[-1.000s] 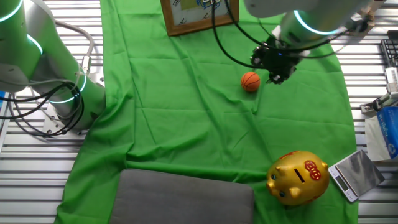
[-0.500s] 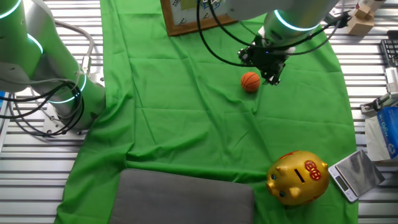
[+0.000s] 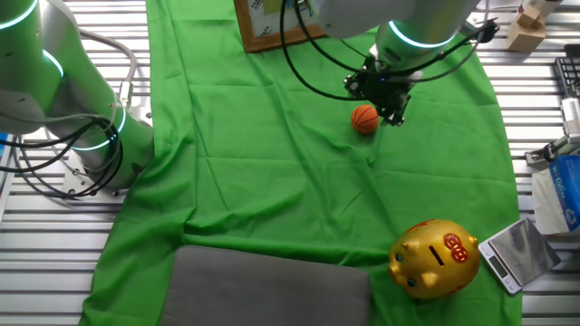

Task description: Grab a basketball, release it and shoot it into the basket

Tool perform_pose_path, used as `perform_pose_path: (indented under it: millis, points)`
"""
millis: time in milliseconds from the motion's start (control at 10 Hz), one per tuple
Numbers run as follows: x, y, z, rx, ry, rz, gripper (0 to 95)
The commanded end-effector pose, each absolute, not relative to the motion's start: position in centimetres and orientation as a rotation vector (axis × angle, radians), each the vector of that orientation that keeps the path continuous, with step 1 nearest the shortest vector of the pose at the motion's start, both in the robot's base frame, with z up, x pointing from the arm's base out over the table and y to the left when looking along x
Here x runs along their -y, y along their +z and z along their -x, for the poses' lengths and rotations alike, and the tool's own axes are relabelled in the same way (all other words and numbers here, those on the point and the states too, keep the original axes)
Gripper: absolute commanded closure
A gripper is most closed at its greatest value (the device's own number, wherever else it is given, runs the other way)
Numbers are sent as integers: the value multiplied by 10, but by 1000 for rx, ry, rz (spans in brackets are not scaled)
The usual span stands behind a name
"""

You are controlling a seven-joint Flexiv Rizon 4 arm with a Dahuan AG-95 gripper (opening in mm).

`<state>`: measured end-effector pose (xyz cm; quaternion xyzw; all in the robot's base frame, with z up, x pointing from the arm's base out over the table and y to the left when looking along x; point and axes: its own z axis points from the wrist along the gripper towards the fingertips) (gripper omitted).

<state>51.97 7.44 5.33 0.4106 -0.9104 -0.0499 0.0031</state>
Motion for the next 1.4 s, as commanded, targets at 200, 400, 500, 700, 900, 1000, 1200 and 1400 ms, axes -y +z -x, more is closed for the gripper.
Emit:
perform_pose_path:
  millis: [200,400,500,700,900,1000,1200,1400]
  points:
    - [-76,44,-518,2875,-141,-1281,190]
    - [-76,41,-518,2893,-132,-1269,380]
    - [-76,40,-518,2901,-133,-1252,380]
    - [-76,40,-518,2919,-119,-1217,570]
    - [-77,38,-518,2930,-102,-1221,570]
    - [-77,38,-518,2936,-98,-1220,760]
    - [-74,45,-520,2942,-104,-1210,950]
    - [-72,59,-523,2947,-105,-1192,950]
